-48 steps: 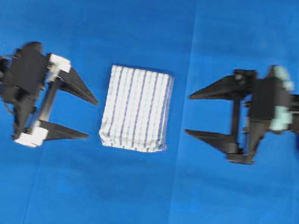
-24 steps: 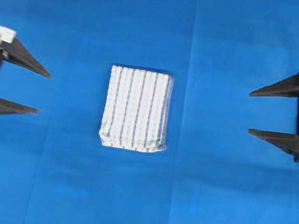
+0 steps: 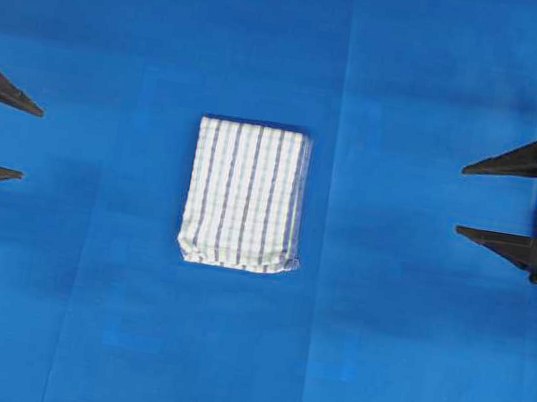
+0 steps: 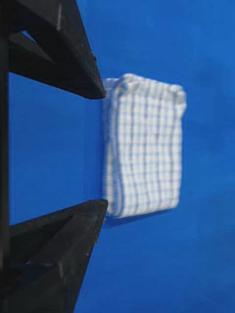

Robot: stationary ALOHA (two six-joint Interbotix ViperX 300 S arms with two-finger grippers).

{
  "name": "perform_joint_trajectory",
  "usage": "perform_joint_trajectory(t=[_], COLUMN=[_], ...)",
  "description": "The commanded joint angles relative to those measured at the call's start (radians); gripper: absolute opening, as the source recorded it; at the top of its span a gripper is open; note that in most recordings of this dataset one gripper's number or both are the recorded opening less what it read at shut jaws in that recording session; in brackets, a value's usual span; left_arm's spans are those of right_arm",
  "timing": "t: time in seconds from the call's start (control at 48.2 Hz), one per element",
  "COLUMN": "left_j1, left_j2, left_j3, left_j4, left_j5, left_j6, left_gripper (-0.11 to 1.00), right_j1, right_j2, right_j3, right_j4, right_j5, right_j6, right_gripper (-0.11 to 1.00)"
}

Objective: Fold the blue towel.

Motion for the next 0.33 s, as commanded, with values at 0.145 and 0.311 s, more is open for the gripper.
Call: perform_joint_trajectory(t=[0.145, 0.311], left_j1=[0.003, 0.003], left_j2=[-0.023, -0.026], left_j3=[0.008, 0.008], left_j4=[0.002, 0.003], left_j5=[-0.003, 0.000], left_j6=[0.021, 0.021], left_gripper=[0.87, 0.87], right_j1=[0.000, -0.002], right_j2=[0.035, 0.035], right_j3=[-0.002, -0.003], right_j4=[0.011, 0.011], right_j5=[-0.048, -0.048], right_j6=[0.000, 0.000], right_gripper=[0.87, 0.87])
